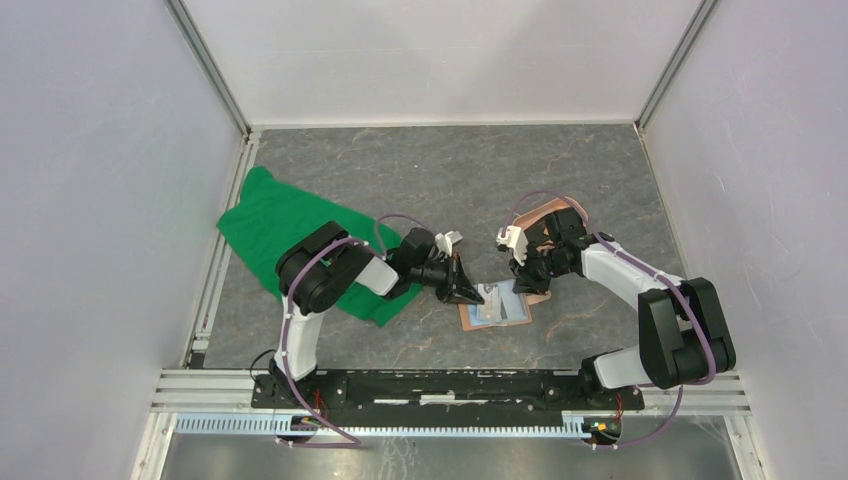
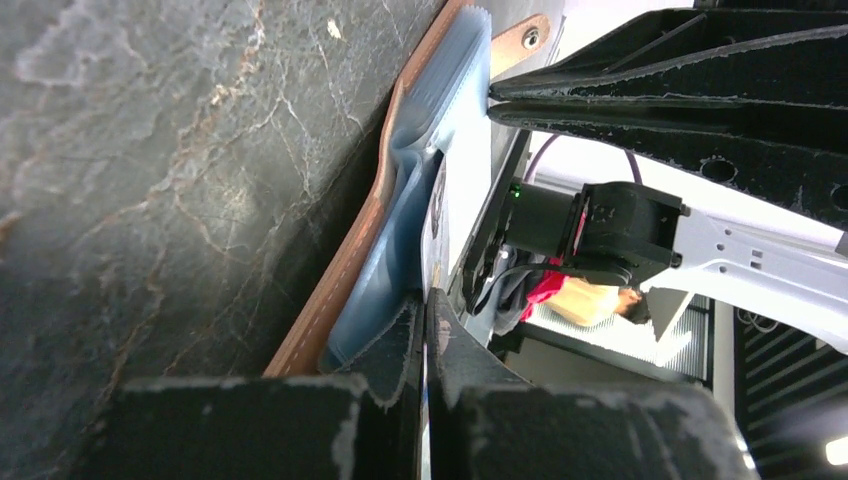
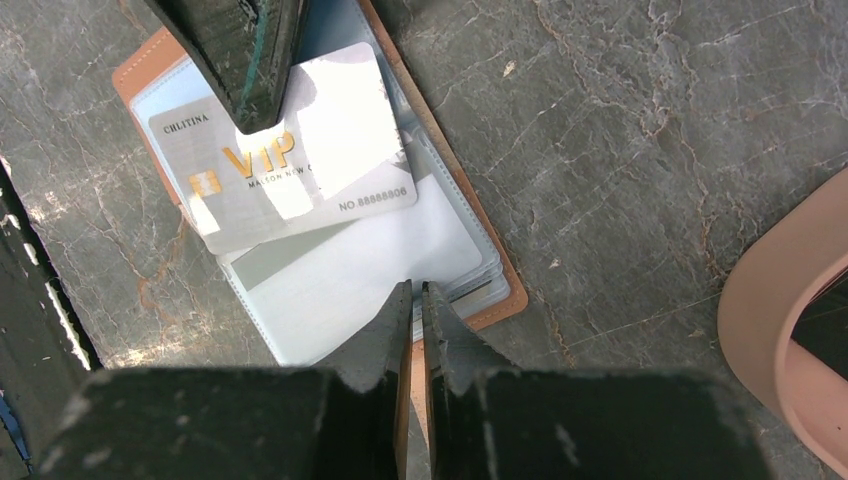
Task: Put the credit cards into the card holder
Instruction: Insert the credit card into the card holder.
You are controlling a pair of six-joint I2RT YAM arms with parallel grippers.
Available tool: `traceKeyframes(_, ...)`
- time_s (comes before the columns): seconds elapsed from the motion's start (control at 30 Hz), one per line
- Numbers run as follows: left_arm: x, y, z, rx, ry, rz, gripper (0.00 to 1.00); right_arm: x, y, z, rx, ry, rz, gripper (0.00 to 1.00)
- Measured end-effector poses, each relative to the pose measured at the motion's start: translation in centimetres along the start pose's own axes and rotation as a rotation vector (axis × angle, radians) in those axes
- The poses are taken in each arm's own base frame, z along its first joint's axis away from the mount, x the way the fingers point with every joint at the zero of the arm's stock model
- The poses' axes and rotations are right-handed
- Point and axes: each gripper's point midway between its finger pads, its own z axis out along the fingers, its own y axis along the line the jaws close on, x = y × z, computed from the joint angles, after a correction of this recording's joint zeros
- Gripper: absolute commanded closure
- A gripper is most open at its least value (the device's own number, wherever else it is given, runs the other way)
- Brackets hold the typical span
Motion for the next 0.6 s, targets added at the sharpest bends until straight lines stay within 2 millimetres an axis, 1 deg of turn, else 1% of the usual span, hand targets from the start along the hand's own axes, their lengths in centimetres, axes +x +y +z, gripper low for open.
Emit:
traceKeyframes(0.27, 0.36, -0.12, 0.50, 0.022, -0.092, -0.055, 0.98, -0.04, 0.05, 0.01, -0.002, -0.002, 0.004, 0.88)
traceKeyframes(0.4, 0.38, -0.14, 0.84, 0.018, -0.145, -0.044, 0.98, -0.09, -0.05, 0.02, 0.002, -0.004, 0.001, 0.88)
traceKeyframes(0.6, 0.24, -0.02, 0.56, 0.010, -0.228, -0.026, 0.98, -0.10, -0.06, 0.02, 0.002, -0.004, 0.001, 0.87)
